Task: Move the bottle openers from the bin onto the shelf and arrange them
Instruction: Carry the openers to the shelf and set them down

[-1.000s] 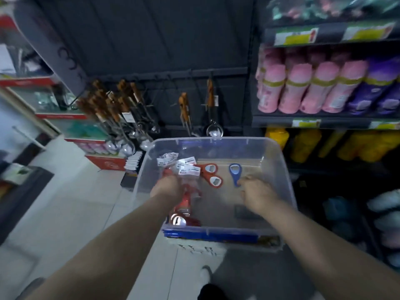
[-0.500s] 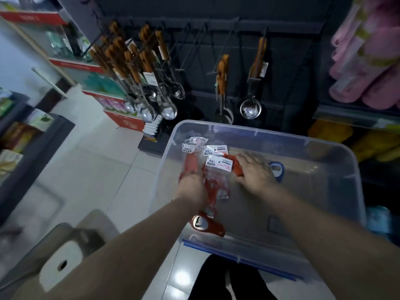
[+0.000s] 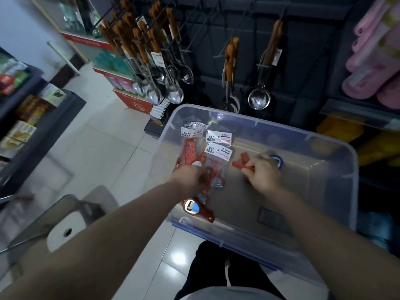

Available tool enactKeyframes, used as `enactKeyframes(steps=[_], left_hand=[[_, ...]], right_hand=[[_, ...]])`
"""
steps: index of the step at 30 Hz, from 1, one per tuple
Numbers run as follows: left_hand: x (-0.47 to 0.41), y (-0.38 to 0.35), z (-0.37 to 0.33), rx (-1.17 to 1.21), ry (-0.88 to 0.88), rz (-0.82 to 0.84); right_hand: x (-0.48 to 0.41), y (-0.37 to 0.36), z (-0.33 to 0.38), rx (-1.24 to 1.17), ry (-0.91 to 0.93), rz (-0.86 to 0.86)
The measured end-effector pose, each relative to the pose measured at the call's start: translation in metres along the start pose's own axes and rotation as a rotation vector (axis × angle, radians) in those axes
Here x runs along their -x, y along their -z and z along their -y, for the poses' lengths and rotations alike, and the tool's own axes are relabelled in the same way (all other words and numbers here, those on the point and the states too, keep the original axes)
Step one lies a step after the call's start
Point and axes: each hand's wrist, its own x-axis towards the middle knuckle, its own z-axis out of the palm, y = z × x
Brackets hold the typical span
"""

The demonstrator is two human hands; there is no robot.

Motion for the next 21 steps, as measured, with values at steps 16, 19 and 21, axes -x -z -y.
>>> enactKeyframes(steps=[16,19,21], left_hand=[[-0.007,-0.009,-0.017,-0.360,-0.232,0.361],[-0.014,0.010,-0.019,-0.075,-0.074,0.156],[-0.021,0.013,-0.025,0.022,0.077,-0.023]], right_hand=[[0.015,-0.010,-0.026,0.010,-0.213,-0.186],[0.009,-0.013,-0.033,-0.088,-0.288,-0.195],[0.007,-0.019,-0.029,-0.136,-0.233,-0.254]])
